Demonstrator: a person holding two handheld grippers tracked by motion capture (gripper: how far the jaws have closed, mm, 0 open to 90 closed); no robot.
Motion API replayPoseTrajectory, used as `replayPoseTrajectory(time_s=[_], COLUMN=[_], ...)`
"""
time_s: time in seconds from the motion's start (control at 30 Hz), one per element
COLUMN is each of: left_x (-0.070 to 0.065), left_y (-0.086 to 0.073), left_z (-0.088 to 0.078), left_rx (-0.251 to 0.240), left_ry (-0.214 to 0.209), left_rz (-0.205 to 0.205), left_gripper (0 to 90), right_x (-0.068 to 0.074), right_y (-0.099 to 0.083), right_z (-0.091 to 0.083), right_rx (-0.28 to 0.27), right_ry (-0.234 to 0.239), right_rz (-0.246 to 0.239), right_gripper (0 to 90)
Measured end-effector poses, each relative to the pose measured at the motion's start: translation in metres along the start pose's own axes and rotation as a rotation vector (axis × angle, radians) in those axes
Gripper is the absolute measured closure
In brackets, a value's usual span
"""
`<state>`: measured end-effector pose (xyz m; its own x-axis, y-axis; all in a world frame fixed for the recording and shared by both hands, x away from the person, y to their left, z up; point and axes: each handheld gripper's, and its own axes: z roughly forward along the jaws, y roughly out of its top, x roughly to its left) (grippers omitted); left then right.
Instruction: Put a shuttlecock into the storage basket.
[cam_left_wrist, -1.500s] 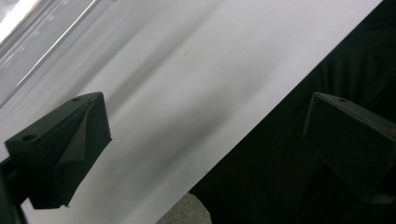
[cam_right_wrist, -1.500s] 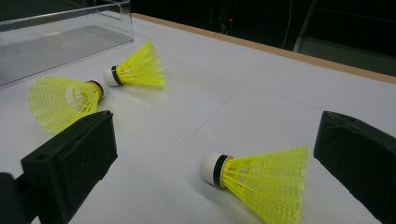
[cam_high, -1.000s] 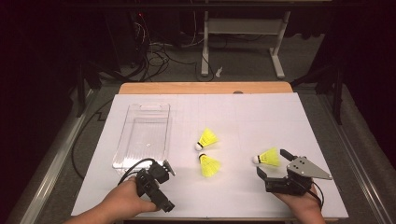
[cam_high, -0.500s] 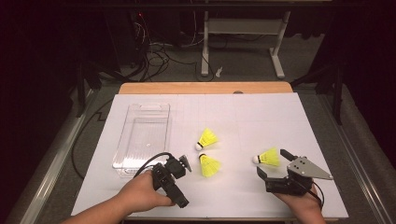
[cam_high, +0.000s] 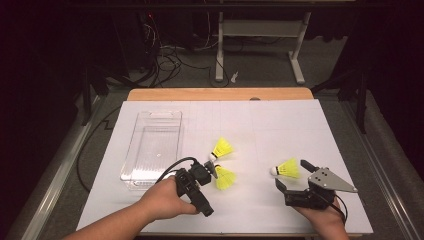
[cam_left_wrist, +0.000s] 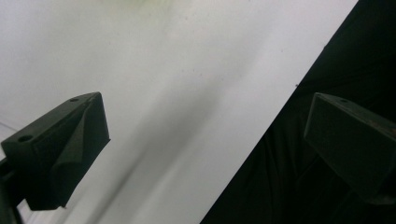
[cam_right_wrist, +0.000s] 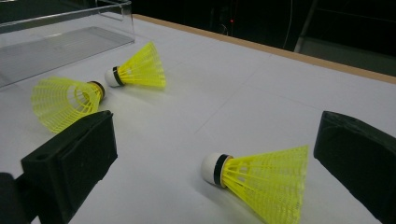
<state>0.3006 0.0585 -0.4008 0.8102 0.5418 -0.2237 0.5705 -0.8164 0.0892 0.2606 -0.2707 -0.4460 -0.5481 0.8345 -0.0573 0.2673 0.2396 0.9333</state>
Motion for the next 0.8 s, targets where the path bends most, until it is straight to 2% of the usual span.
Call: replayPoseTrajectory(time_s=[0.43, 0.8], left_x=[0.005, 0.008], left_y=[0.031, 0.051], left_z=[-0.005, -0.011], left_rx=[-0.001, 0.000], left_ry=[0.006, 0.019], left_rz=[0.001, 0.006], left_gripper=[1.2, 2.7], right_x=[-0.002, -0.003], right_y=[0.000, 0.000], right_z=[-0.001, -0.001], right_rx=[-0.001, -0.003], right_ry=[-0.001, 0.000], right_rz=[0.004, 0.002], right_gripper=[0.0, 0.0])
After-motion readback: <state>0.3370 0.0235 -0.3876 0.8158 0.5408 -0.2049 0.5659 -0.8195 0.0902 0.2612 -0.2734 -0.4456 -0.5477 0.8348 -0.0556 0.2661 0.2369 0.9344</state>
